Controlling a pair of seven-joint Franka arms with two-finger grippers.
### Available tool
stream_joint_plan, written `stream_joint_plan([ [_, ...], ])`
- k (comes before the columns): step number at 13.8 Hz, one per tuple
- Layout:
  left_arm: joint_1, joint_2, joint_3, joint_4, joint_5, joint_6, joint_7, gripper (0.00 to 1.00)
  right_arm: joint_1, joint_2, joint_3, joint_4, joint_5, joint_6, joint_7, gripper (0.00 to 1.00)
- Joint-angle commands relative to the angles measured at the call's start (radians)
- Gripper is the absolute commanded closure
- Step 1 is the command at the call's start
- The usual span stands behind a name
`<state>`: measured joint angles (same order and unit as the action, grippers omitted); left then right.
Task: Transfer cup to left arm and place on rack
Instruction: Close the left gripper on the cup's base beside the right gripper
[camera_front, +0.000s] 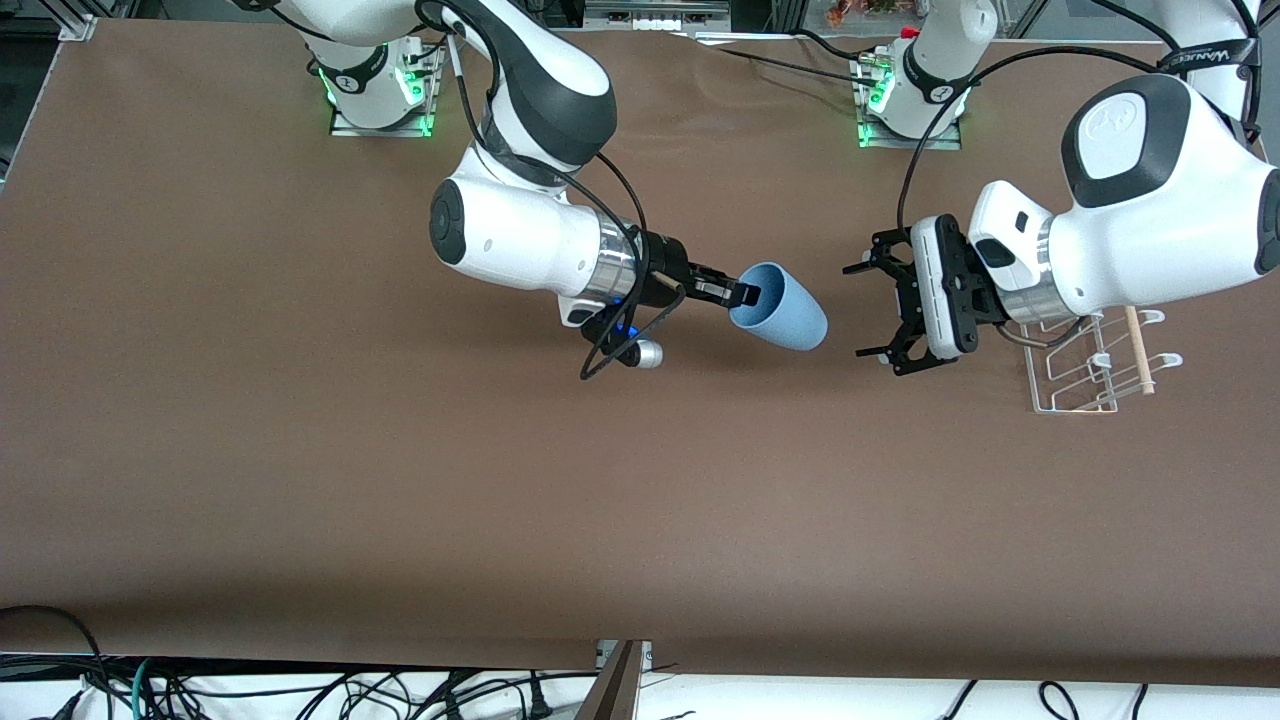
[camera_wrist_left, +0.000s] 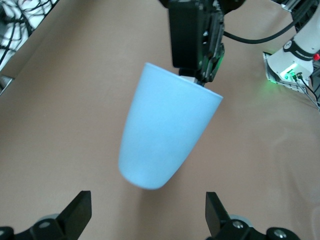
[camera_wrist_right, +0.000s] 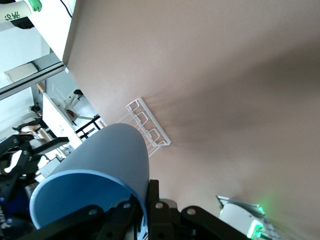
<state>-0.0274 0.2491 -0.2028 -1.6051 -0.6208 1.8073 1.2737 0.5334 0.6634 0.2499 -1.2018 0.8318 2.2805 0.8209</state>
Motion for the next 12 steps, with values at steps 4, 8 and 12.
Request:
stream_joint_plan([
  [4, 0.006, -0.027, -0.072, -0.093, -0.054, 0.159, 0.069, 0.0, -0.013, 0.016, 0.019, 0.039, 0.038, -0.012, 0.015, 1.0],
  [8, -0.003, -0.022, -0.093, -0.11, -0.077, 0.222, 0.069, 0.28, -0.013, 0.015, 0.019, 0.039, 0.038, -0.012, 0.017, 1.0],
  [12, -0.002, -0.02, -0.109, -0.111, -0.077, 0.227, 0.07, 0.89, -0.015, 0.015, 0.019, 0.041, 0.038, -0.012, 0.015, 1.0],
])
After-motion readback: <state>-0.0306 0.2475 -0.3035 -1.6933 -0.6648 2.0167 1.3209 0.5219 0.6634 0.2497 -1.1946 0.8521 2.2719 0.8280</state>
